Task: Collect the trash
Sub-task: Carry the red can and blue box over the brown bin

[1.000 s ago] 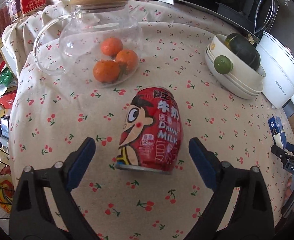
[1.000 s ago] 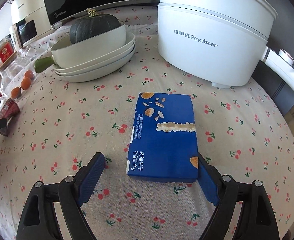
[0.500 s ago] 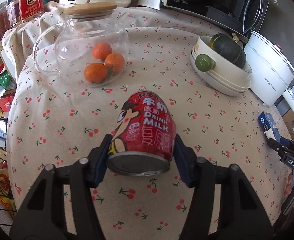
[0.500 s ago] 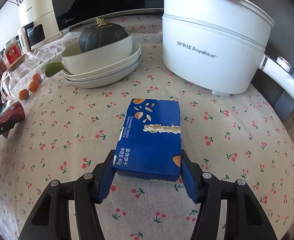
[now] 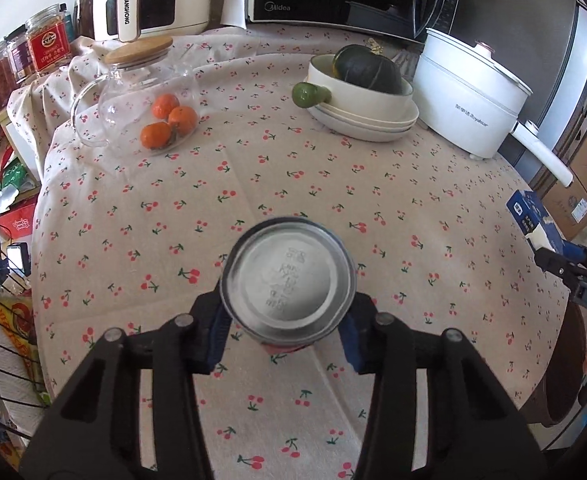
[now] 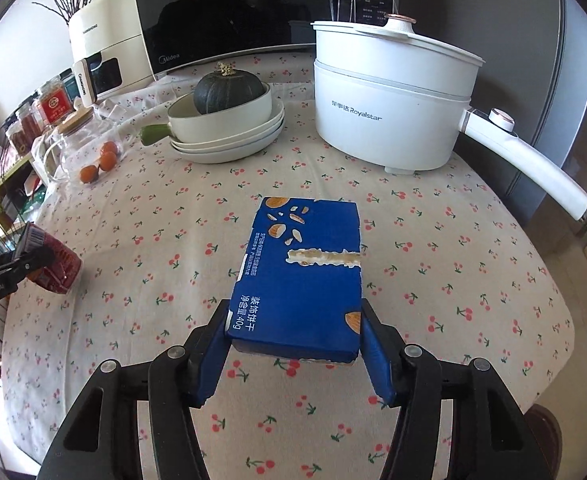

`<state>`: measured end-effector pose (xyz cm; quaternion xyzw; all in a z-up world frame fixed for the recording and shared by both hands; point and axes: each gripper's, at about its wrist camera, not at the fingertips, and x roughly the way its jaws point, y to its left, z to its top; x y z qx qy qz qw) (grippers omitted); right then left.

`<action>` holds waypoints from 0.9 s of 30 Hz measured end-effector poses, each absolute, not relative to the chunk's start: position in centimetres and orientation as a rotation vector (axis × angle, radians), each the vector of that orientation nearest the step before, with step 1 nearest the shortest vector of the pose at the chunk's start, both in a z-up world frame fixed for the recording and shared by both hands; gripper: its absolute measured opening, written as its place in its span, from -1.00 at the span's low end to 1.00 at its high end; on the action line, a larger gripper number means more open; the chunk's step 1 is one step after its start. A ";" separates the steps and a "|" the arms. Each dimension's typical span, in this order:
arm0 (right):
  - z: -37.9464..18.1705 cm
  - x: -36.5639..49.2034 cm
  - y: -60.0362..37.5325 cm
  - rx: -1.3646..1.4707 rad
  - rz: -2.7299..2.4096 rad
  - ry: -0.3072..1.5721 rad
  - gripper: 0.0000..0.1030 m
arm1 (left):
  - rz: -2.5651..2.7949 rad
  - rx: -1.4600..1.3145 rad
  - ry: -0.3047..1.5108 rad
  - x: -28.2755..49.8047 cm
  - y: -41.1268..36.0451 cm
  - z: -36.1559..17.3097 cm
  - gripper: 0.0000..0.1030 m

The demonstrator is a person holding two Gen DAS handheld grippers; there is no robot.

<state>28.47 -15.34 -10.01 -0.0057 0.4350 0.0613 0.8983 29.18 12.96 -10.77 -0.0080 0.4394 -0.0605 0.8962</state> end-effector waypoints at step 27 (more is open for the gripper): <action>-6.9 15.9 -19.2 -0.015 0.141 0.889 0.18 | -0.284 -0.023 0.908 19.8 5.5 -9.1 -0.18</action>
